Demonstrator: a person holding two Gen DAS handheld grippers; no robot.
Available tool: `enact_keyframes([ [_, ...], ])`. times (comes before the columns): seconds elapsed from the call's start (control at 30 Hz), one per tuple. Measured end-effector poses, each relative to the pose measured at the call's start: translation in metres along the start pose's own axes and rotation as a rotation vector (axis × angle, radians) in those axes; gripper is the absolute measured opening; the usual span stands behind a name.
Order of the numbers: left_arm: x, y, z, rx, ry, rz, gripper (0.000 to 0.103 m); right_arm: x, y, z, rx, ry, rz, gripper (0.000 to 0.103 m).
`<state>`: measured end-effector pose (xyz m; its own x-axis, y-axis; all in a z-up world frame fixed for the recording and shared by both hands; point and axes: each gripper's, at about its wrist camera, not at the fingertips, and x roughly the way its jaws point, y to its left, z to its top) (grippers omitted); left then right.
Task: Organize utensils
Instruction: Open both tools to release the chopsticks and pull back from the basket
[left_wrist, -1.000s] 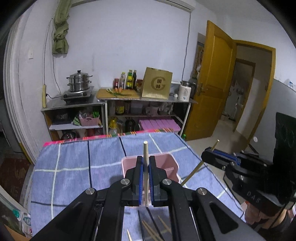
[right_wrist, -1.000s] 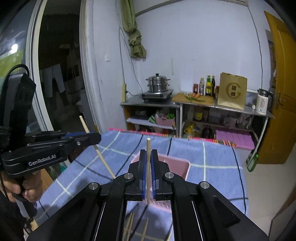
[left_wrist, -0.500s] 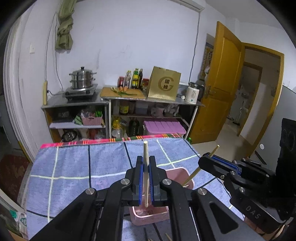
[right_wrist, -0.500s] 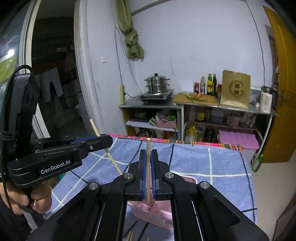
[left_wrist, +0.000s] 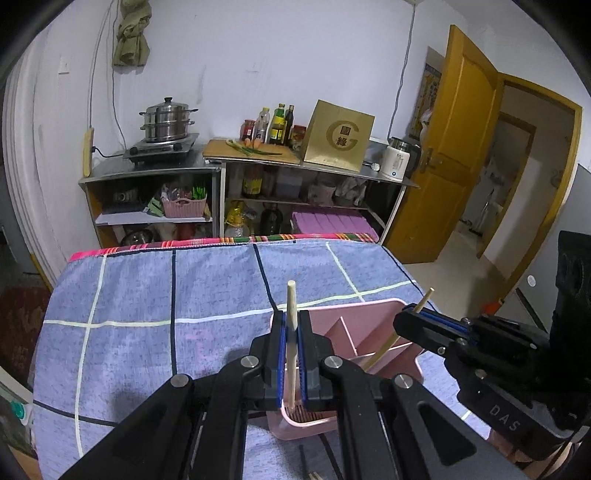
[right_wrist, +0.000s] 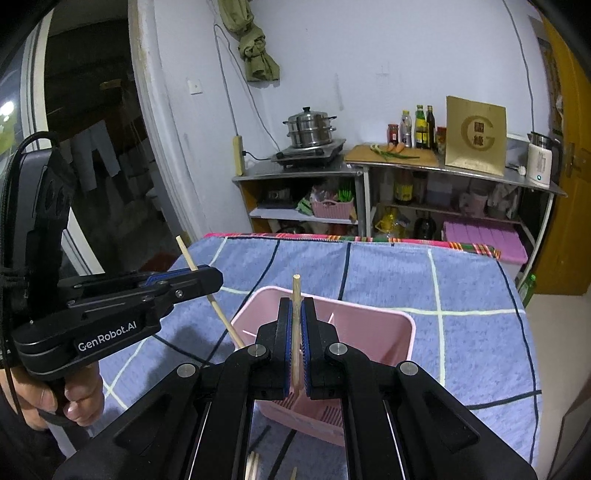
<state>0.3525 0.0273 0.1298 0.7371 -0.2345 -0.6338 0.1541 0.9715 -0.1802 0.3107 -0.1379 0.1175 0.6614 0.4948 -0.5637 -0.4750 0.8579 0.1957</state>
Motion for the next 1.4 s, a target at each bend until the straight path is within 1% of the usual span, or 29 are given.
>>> enact_keyframes([
  [0.07,-0.001,0.001,-0.001,0.001,-0.003,0.004,0.006,-0.001,-0.001,0.001,0.003,0.003,0.000,0.005],
  [0.17,-0.006,0.001,-0.002,0.002,-0.015,0.017,0.007,-0.005,-0.002,0.000,0.010,-0.008,-0.006,0.009],
  [0.23,-0.012,0.002,-0.005,-0.004,-0.025,0.009,0.010,-0.010,-0.003,-0.002,0.015,-0.015,0.002,0.012],
  [0.3,-0.020,0.002,-0.008,-0.006,-0.038,0.009,0.017,-0.018,-0.002,-0.005,0.010,-0.026,0.001,0.014],
  [0.4,-0.035,0.003,-0.015,-0.017,-0.062,0.005,0.024,-0.031,0.000,-0.008,0.000,-0.045,0.003,0.014],
  [0.43,-0.041,0.003,-0.018,-0.021,-0.068,0.003,0.024,-0.038,0.002,-0.011,-0.005,-0.055,0.005,0.014],
  [0.63,-0.079,-0.004,-0.044,-0.007,-0.114,0.024,0.025,-0.070,0.008,-0.028,-0.026,-0.088,0.029,0.016],
  [0.83,-0.116,-0.011,-0.084,0.003,-0.155,0.023,0.025,-0.098,0.012,-0.054,-0.031,-0.101,0.032,0.016],
  [1.0,-0.131,-0.020,-0.120,0.017,-0.139,0.006,0.025,-0.111,0.016,-0.079,-0.038,-0.092,0.013,0.016],
  [1.17,-0.138,-0.031,-0.155,0.032,-0.114,-0.016,0.025,-0.122,0.015,-0.107,-0.028,-0.074,0.012,0.016],
  [1.33,-0.139,-0.037,-0.182,0.034,-0.084,-0.030,0.025,-0.130,0.014,-0.135,-0.021,-0.053,-0.002,0.016],
  [1.4,-0.139,-0.040,-0.191,0.033,-0.074,-0.039,0.025,-0.131,0.012,-0.142,-0.015,-0.044,-0.007,0.016],
])
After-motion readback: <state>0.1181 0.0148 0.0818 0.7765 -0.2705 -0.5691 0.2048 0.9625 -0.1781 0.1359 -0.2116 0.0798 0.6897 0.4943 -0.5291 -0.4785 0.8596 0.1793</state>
